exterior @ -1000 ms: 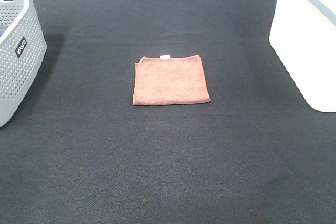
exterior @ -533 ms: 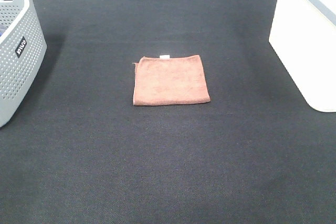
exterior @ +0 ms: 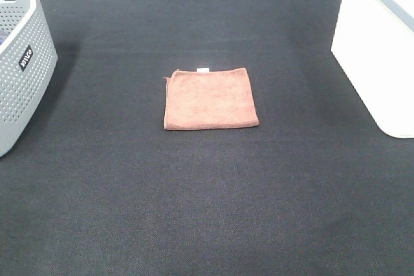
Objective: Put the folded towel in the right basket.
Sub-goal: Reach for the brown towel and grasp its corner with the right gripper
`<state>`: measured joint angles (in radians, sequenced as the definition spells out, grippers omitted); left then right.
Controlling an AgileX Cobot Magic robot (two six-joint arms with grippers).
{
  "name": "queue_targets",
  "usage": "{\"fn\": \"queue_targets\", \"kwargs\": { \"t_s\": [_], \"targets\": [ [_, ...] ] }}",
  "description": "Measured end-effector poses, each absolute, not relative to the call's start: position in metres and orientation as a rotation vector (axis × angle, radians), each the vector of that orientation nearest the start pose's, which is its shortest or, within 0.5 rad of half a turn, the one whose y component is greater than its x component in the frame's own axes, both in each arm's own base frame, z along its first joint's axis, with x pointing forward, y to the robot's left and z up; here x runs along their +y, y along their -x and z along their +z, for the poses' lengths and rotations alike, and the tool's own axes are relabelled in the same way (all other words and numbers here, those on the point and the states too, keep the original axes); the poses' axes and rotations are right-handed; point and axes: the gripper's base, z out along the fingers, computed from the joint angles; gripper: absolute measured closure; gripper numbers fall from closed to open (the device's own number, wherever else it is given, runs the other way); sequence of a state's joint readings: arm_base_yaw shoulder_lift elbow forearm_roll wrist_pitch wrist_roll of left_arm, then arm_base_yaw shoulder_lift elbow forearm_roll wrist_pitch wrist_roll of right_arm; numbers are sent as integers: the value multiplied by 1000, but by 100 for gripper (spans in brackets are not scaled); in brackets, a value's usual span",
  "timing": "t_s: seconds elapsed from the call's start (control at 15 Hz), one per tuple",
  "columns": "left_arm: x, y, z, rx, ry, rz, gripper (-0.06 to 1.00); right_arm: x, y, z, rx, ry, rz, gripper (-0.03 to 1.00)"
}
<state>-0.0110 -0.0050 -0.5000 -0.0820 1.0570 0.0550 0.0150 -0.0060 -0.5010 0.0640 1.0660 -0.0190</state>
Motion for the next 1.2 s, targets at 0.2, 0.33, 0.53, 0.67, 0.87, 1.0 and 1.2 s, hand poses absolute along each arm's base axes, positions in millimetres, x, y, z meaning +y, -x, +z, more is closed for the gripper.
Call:
{"fn": "queue_targets", "kwargs": {
  "t_s": [0.2, 0.33, 0.53, 0.67, 0.87, 1.0, 1.2],
  "targets": [
    [-6, 6, 278, 2032, -71, -70, 7, 5, 5, 279, 2042, 38, 78, 34],
    [-6, 6, 278, 2032, -71, -70, 7, 8, -18, 295, 2025, 26, 123, 34],
    [-6, 6, 278, 2032, -71, -70, 7, 12, -67, 311, 2112, -6, 183, 34],
    [-6, 6, 278, 2032, -71, -70, 7, 17, -107, 322, 2206, 5, 243, 34],
    [-6, 6, 278, 2032, -71, -70, 7, 25, -158, 336, 2310, 45, 344, 34],
    [-6, 6, 278, 2032, -71, -70, 7, 32, -194, 341, 2380, 84, 422, 34],
    [-6, 6, 278, 2032, -71, -70, 7, 38, -257, 337, 2454, 128, 491, 34]
  ]
}}
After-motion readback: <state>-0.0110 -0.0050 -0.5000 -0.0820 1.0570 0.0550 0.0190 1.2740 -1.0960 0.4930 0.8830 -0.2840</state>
